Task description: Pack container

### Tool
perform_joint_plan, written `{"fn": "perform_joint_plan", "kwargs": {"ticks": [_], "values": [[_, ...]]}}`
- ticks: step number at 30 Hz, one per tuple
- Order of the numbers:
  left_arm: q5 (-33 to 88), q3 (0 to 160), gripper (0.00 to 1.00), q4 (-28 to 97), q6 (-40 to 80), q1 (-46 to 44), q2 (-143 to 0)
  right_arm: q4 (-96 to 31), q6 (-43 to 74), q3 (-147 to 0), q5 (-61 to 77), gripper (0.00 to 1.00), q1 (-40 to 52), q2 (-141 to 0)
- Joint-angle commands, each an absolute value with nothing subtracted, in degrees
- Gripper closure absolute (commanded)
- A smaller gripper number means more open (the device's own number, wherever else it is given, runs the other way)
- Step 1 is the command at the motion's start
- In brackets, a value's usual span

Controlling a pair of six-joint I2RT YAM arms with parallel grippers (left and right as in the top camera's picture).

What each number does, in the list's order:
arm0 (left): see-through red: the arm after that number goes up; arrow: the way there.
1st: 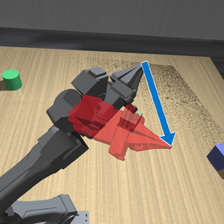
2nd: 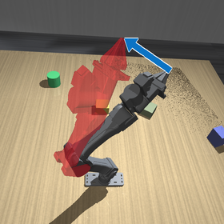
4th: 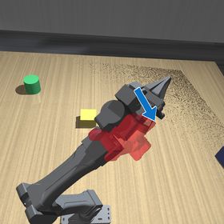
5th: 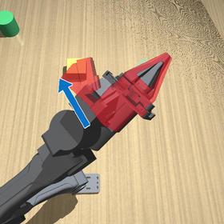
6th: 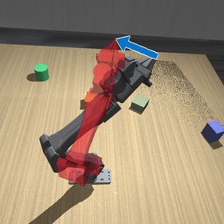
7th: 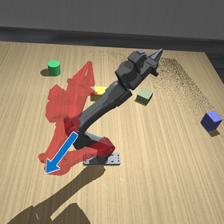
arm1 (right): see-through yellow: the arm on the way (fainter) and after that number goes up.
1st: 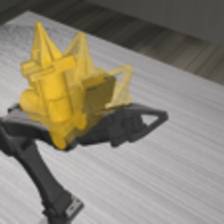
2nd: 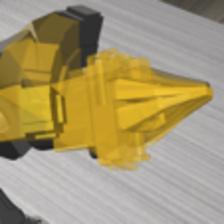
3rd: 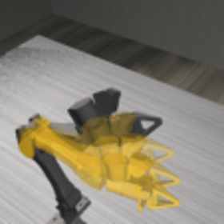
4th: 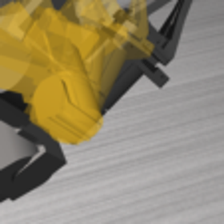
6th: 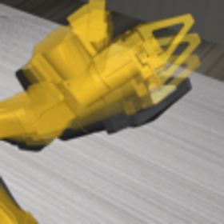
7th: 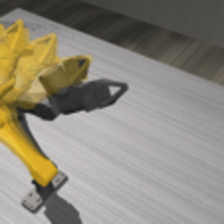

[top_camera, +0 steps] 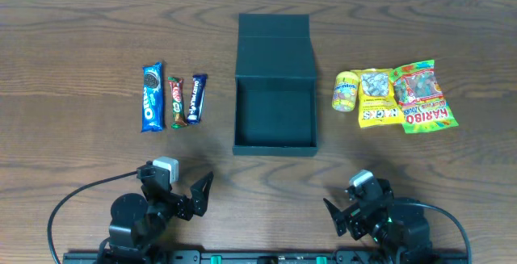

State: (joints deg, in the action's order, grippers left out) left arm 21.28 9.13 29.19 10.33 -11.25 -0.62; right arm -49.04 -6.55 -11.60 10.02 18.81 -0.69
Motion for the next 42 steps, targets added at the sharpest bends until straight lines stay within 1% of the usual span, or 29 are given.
{"fn": "perform_joint_plan", "kwargs": {"ticks": [1,21,26,36,39,42], "values": [[22.3,8.2,0.05,29.0,10.3,-10.9,-0.2,-49.0,-7.2,-11.1,10.1,0.01,18.4,-0.3],[22.3,8.2,0.05,29.0,10.3,-10.9,-0.2,-49.0,-7.1,-11.1,10.1,0.01,18.4,-0.3],[22.3,8.2,0.05,29.0,10.3,-10.9,-0.2,-49.0,-9.1,-11.1,5.7,0.01,18.4,-0.3],[22.3,8.2,0.05,29.0,10.3,-10.9,-0.2,-48.8,-9.0,-11.1,5.9,0.01,18.4,-0.3],[22.3,8.2,0.05,29.0,10.3,-10.9,-0.2,-44.3,-3.6,-11.1,12.5,0.01,18.4,-0.3],[22.3,8.2,0.05,29.0,10.3,-10.9,-0.2,-36.4,9.0,-11.1,21.8,0.01,18.4,-0.3]]}}
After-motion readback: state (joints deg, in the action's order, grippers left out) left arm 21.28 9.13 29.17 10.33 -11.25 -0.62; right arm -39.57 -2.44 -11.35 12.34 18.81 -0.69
